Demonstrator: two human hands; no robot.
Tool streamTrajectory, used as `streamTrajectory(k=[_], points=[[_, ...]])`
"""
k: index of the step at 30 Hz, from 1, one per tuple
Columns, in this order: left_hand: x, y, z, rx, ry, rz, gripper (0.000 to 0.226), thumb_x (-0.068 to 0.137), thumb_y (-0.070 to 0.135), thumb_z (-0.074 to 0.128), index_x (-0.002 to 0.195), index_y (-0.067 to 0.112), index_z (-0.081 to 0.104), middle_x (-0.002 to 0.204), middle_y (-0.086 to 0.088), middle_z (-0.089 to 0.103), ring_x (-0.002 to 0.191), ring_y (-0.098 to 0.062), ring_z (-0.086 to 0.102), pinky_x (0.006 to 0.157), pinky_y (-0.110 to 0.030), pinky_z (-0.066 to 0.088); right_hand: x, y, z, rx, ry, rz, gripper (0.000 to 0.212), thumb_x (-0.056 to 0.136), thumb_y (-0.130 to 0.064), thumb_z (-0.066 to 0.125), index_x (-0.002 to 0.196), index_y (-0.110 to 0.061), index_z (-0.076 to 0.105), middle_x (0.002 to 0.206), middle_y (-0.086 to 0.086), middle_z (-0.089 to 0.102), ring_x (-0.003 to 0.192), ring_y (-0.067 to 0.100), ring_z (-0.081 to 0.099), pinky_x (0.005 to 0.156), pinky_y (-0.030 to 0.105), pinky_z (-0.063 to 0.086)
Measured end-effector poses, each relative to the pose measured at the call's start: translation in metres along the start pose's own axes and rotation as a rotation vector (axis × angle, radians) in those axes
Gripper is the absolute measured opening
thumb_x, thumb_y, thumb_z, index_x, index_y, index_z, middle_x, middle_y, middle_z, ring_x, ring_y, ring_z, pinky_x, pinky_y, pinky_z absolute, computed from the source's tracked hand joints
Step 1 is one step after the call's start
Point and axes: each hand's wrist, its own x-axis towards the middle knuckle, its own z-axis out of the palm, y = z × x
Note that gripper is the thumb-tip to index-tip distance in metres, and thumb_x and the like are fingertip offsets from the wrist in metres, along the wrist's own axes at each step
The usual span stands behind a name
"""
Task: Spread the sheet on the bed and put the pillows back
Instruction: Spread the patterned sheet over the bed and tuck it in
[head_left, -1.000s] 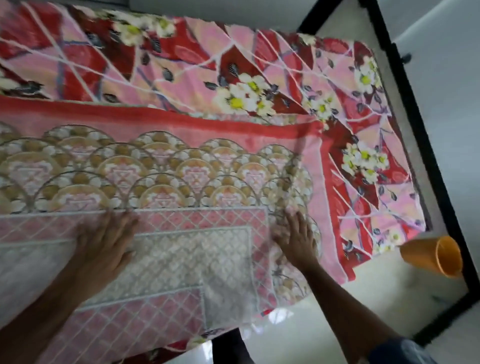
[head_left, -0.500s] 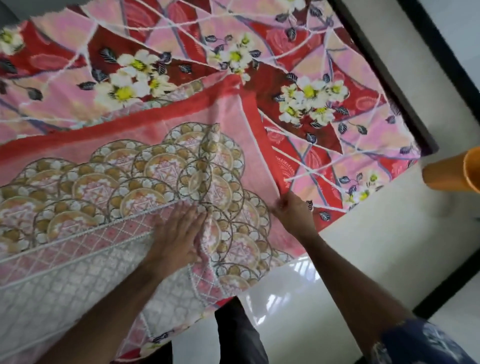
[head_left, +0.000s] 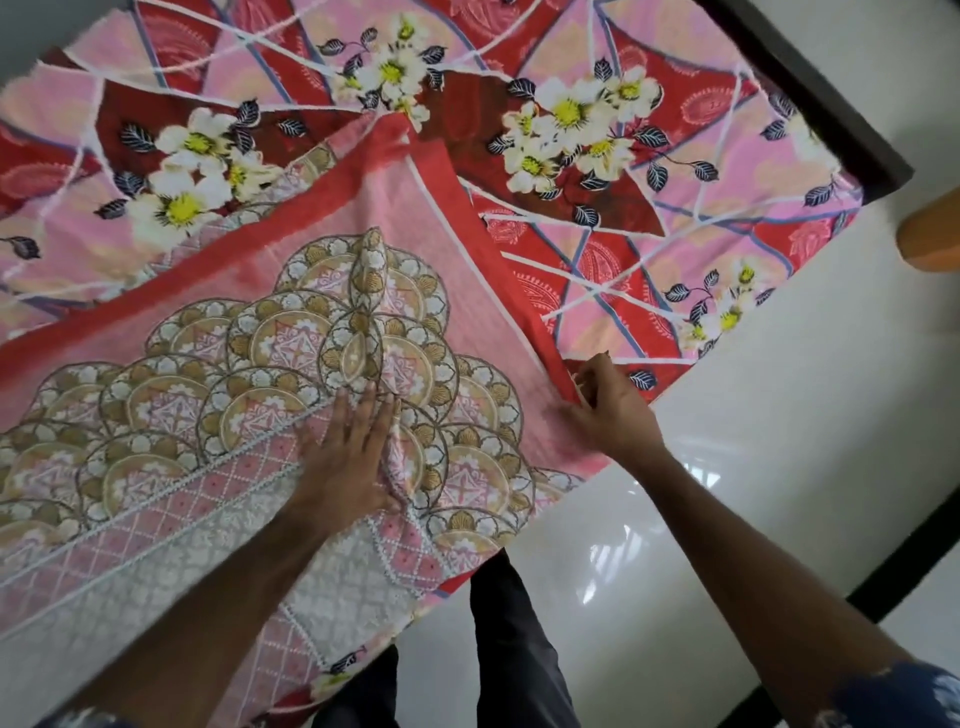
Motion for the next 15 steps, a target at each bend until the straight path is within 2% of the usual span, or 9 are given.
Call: streamTrajectory(k=[3,5,6,9,13,15], points=[[0.000,-0.001,0.001,-0.012,-0.008,-0.007,0.152,0.057,0.087,0.066,0.150,0.025,-0.037,0.155,-0.003,-0.048,0.149,-0.041,-0.024,0.108,-0.080,0.010,-0.016,0.006,0.006,-0.186,0.103,-0.229,0.054,0.091,-0.024,0.072,0.139,-0.023,0.046,0.127,0.009,0.057,0.105,0.027,0.062,0.074,0.045,0.061],[0.001,0.000,0.001,-0.003,-0.016,-0.009,0.152,0.057,0.089,0.064,0.148,0.025,-0.039,0.154,-0.003,-0.049,0.149,-0.040,-0.025,0.109,-0.080,0.010,-0.019,0.010,0.011,-0.286,0.167,-0.296,0.070,0.088,-0.018,0.076,0.149,-0.024,0.042,0.128,0.015,0.053,0.109,0.032,0.058,0.073,0.044,0.059],[0.002,0.001,0.000,0.005,-0.020,-0.011,0.152,0.057,0.089,0.063,0.147,0.025,-0.041,0.153,-0.003,-0.051,0.148,-0.040,-0.026,0.110,-0.080,0.010,-0.018,0.010,0.014,-0.300,0.191,-0.284,0.069,0.088,-0.019,0.077,0.149,-0.023,0.044,0.127,0.016,0.053,0.109,0.034,0.057,0.075,0.046,0.059],[0.002,0.002,-0.002,0.014,-0.018,-0.009,0.151,0.058,0.090,0.062,0.146,0.024,-0.042,0.154,-0.005,-0.050,0.148,-0.041,-0.027,0.109,-0.081,0.010,-0.014,0.007,0.020,-0.315,0.239,-0.178,0.057,0.087,-0.033,0.076,0.139,-0.018,0.057,0.121,0.017,0.054,0.104,0.037,0.055,0.081,0.053,0.056],[0.003,0.001,0.001,0.024,-0.027,-0.006,0.152,0.059,0.088,0.064,0.148,0.022,-0.040,0.159,-0.008,-0.041,0.148,-0.043,-0.026,0.107,-0.083,0.011,-0.009,-0.005,0.028,-0.344,0.234,-0.058,0.052,0.085,-0.053,0.071,0.118,-0.014,0.060,0.119,0.012,0.053,0.104,0.033,0.050,0.088,0.049,0.045],[0.003,0.001,0.001,0.031,-0.037,-0.001,0.151,0.059,0.090,0.060,0.148,0.021,-0.040,0.159,-0.010,-0.040,0.148,-0.044,-0.026,0.106,-0.083,0.011,-0.006,-0.014,0.032,-0.354,0.150,0.002,0.051,0.086,-0.059,0.067,0.111,-0.015,0.061,0.116,0.009,0.053,0.107,0.032,0.049,0.093,0.049,0.041]])
